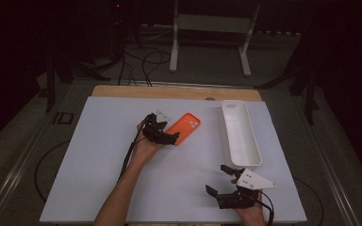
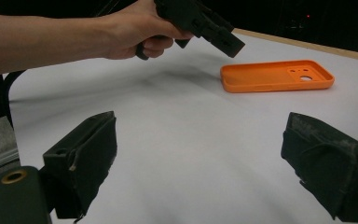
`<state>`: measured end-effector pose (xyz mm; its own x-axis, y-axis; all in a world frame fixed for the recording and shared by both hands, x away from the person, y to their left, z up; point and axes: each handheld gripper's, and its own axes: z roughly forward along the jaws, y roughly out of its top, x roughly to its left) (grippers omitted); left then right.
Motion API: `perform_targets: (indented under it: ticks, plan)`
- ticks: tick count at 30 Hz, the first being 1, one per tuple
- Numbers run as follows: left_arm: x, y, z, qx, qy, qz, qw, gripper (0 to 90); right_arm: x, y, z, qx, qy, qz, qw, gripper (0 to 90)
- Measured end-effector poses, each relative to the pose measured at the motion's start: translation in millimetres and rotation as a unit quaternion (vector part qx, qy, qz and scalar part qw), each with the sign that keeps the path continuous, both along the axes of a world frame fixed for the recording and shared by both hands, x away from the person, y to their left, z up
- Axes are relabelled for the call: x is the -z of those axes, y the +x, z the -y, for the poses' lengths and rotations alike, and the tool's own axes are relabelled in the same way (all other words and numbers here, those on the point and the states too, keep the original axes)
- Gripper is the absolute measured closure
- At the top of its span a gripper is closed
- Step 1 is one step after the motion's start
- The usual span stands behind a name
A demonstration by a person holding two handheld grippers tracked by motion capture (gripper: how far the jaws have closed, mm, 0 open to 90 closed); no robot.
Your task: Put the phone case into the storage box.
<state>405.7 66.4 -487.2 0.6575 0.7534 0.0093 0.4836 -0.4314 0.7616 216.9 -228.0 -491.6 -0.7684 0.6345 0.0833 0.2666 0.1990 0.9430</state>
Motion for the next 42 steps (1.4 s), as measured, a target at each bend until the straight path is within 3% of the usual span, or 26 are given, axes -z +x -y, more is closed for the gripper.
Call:
perform_targets:
  ticks: [4, 6, 8, 9, 10, 11, 23, 42]
  plan:
    - [0.4, -0.9, 2.5, 0.002, 0.007, 0.004, 1.0000, 26.1, 0.1, 0.1, -0.1, -0.001, 0.000, 0.000, 1.0000, 10.4]
    - [0.6, -1.2, 3.1, 0.011, 0.005, 0.005, 0.9999, 39.6, 0.2, 0.2, -0.2, -0.001, 0.000, 0.000, 1.0000, 10.4]
    - [0.5, -1.5, 3.3, 0.020, -0.001, 0.004, 0.9998, 47.2, 0.2, 0.1, -0.1, -0.001, 0.000, 0.000, 1.0000, 10.4]
    - [0.5, -1.5, 3.6, 0.022, -0.003, 0.002, 0.9997, 47.2, 0.2, 0.1, -0.1, -0.001, 0.000, 0.000, 1.0000, 10.4]
    - [1.2, -1.2, 5.1, 0.029, -0.003, -0.003, 0.9996, 55.7, 0.1, 0.1, -0.1, -0.001, 0.000, 0.000, 1.0000, 10.4]
    - [1.6, -1.0, 6.1, 0.029, 0.004, -0.004, 0.9996, 57.3, 0.2, 0.1, -0.1, -0.001, 0.000, 0.000, 1.0000, 10.4]
    - [6.4, 2.2, 10.7, 0.050, 0.002, -0.032, 0.9983, 89.3, 0.2, 0.1, 0.0, 0.001, 0.000, 0.000, 1.0000, 10.4]
    - [19.8, 9.2, 14.4, 0.035, 0.033, -0.049, 0.9976, 90.0, 0.3, 0.2, 0.3, 0.001, 0.001, 0.000, 1.0000, 10.4]
